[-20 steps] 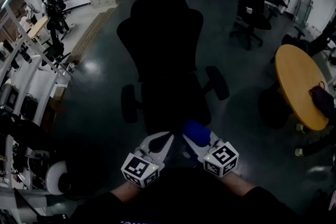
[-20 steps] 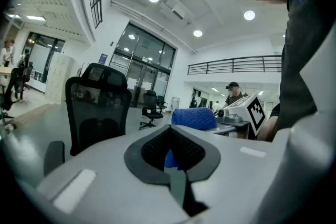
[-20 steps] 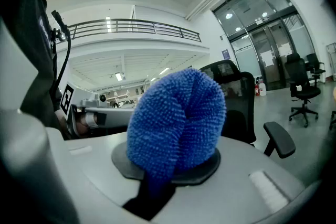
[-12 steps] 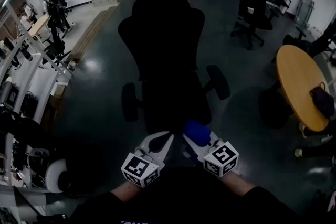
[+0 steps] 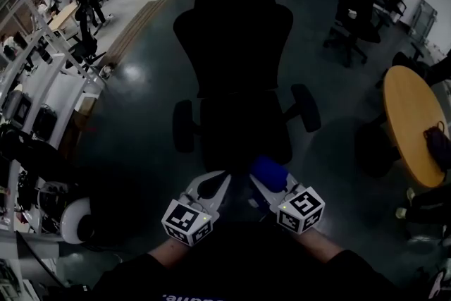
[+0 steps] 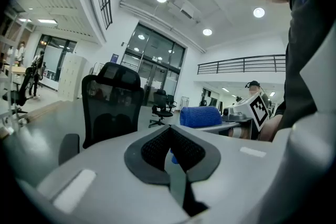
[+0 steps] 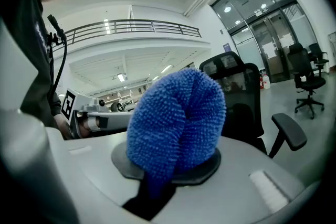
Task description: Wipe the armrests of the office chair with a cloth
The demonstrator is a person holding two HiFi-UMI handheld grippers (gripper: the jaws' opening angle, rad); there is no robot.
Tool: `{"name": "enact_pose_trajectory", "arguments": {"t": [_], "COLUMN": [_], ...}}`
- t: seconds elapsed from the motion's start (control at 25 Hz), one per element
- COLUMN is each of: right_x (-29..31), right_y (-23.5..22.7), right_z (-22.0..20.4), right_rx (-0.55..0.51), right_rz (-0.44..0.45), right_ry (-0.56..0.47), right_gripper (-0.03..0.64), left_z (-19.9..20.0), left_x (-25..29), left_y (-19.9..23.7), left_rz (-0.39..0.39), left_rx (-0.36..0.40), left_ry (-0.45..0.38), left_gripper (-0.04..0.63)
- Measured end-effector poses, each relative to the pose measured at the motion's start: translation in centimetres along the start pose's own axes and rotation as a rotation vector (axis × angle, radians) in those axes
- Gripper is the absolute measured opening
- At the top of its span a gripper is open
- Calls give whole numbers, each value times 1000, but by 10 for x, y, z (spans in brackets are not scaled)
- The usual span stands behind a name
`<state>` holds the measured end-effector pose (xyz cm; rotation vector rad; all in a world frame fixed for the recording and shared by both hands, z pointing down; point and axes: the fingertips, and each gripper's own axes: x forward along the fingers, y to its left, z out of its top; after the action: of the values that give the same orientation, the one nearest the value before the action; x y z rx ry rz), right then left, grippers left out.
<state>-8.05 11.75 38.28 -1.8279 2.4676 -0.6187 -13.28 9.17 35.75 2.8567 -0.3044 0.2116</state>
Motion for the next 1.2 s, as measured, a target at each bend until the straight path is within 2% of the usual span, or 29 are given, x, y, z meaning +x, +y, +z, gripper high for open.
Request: {"name": "enact_pose_trajectory", "arguments": {"t": [0.32,0.6,0.88,1.2], "right_x": [33,81,129,167], "right_y": [6,25,41,51], "right_z": [7,9,14,26], "right_rx": [-5,-23,-56,-103], "right_rz": [41,53,13,-44], "right_ry": [29,58,83,104], "right_gripper": [81,81,81,81], "left_z": [-4,-8,-18,-38], "left_x": [-21,-52,-78,-100], "left_y": [36,81,139,192], "left_rz": [83,120,100,84], "left_rx": [-35,-40,-65,-76], "left_ry": [-2,-4,-11,29], "left_gripper": [15,15,15,15]}}
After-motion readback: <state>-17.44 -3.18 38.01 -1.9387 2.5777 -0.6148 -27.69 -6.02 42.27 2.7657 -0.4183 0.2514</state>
